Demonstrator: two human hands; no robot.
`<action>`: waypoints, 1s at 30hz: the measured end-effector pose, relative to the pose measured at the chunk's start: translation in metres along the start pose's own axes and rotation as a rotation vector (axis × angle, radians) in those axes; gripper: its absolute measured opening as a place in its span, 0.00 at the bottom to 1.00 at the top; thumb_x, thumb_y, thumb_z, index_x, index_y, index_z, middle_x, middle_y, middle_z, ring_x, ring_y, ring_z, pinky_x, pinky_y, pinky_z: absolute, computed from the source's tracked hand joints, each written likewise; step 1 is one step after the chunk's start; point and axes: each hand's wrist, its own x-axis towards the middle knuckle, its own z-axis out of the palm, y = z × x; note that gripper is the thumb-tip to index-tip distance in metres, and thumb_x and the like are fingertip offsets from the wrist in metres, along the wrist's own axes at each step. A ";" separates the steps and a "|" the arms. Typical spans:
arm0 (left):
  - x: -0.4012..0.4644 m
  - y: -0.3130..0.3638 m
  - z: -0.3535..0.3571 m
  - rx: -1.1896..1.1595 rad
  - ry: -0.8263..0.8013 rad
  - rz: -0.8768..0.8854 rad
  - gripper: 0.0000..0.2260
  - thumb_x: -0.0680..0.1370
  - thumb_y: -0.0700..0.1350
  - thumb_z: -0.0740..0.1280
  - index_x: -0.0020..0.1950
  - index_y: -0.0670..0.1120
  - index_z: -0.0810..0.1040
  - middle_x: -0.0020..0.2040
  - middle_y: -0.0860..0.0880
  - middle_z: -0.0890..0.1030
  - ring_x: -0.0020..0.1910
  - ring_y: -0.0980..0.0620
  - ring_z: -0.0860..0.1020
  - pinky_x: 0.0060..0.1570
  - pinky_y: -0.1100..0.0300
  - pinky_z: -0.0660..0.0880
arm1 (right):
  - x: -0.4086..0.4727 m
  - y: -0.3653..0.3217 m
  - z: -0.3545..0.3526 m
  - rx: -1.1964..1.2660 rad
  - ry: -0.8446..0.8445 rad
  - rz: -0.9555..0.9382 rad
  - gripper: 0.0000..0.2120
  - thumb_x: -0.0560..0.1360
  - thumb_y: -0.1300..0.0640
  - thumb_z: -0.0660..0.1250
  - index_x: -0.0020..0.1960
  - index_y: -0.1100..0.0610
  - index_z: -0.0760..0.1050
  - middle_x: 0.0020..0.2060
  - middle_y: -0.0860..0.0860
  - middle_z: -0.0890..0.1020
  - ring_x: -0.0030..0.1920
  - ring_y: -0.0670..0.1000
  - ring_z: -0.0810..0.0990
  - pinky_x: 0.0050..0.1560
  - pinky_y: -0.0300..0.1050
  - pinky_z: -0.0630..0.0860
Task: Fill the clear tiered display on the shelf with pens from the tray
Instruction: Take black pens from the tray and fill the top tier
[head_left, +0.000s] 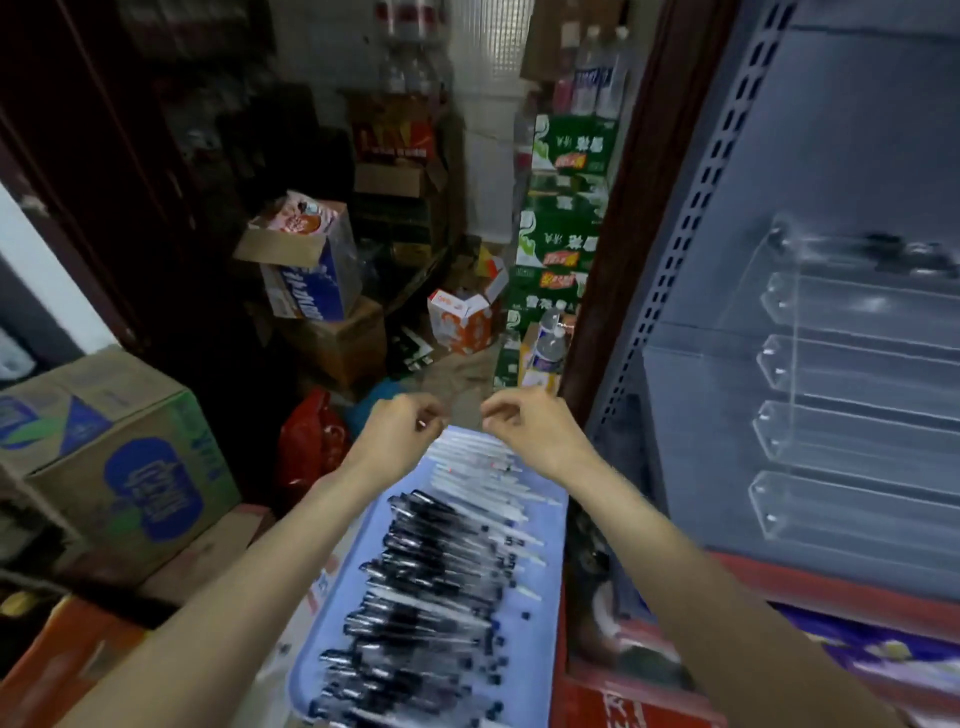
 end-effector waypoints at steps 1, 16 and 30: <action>-0.001 -0.020 0.001 0.014 -0.043 -0.018 0.09 0.79 0.41 0.62 0.55 0.42 0.80 0.48 0.44 0.83 0.48 0.48 0.79 0.41 0.64 0.67 | 0.003 0.001 0.020 -0.009 -0.026 0.046 0.12 0.79 0.59 0.63 0.60 0.58 0.76 0.57 0.54 0.80 0.55 0.51 0.78 0.59 0.44 0.75; -0.005 -0.145 0.056 0.237 -0.482 0.083 0.15 0.79 0.36 0.59 0.66 0.41 0.73 0.64 0.40 0.75 0.61 0.42 0.74 0.61 0.51 0.70 | 0.023 0.058 0.154 -0.188 -0.121 0.386 0.09 0.76 0.64 0.64 0.56 0.62 0.77 0.53 0.61 0.80 0.54 0.61 0.78 0.53 0.52 0.75; -0.002 -0.147 0.055 0.085 -0.424 0.025 0.12 0.78 0.38 0.63 0.61 0.41 0.77 0.59 0.41 0.79 0.58 0.43 0.77 0.57 0.55 0.73 | 0.023 0.058 0.145 -0.137 -0.064 0.452 0.06 0.77 0.61 0.65 0.50 0.60 0.79 0.46 0.57 0.81 0.36 0.54 0.76 0.38 0.45 0.74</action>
